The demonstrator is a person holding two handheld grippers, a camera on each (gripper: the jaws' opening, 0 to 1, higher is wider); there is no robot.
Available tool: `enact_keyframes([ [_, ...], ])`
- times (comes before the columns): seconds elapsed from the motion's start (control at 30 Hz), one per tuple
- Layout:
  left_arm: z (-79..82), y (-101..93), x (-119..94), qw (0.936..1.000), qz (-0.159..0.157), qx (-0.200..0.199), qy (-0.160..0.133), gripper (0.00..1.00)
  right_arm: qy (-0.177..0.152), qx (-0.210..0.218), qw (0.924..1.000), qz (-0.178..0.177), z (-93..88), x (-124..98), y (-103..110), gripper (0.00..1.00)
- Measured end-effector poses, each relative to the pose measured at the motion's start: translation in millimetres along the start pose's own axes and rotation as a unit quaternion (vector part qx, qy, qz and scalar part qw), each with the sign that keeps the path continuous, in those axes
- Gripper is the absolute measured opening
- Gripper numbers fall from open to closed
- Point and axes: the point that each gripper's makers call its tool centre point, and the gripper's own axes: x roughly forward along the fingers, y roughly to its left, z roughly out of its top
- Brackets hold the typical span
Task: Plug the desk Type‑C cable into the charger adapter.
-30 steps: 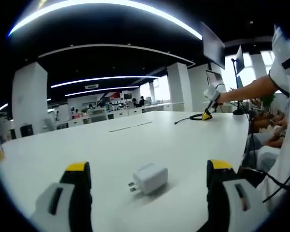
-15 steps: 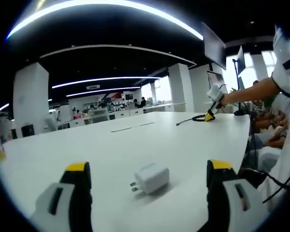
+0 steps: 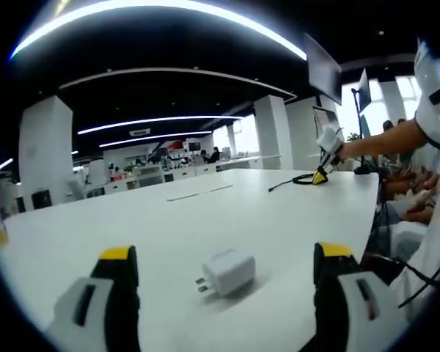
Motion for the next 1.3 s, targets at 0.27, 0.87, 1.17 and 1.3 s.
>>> enact_keyframes([
  [0.27,0.0,-0.4,-0.3,1.0000,-0.001,0.000,0.001,1.00,-0.001,0.001,1.0000,0.009,-1.0,-2.2,10.5,0.03],
  [0.87,1.5,-2.9,1.1,1.0000,-0.003,0.003,0.006,1.00,-0.005,-0.009,0.9995,0.029,-1.7,-8.6,36.0,0.01],
  [1.17,1.7,-2.6,0.7,1.0000,-0.002,0.004,0.006,1.00,-0.011,-0.012,0.9991,0.038,-3.5,-14.3,52.2,0.01],
  [1.3,3.1,-3.7,0.7,1.0000,-0.002,0.004,0.005,1.00,-0.013,-0.013,0.9990,0.041,-3.5,-16.4,57.0,0.01],
])
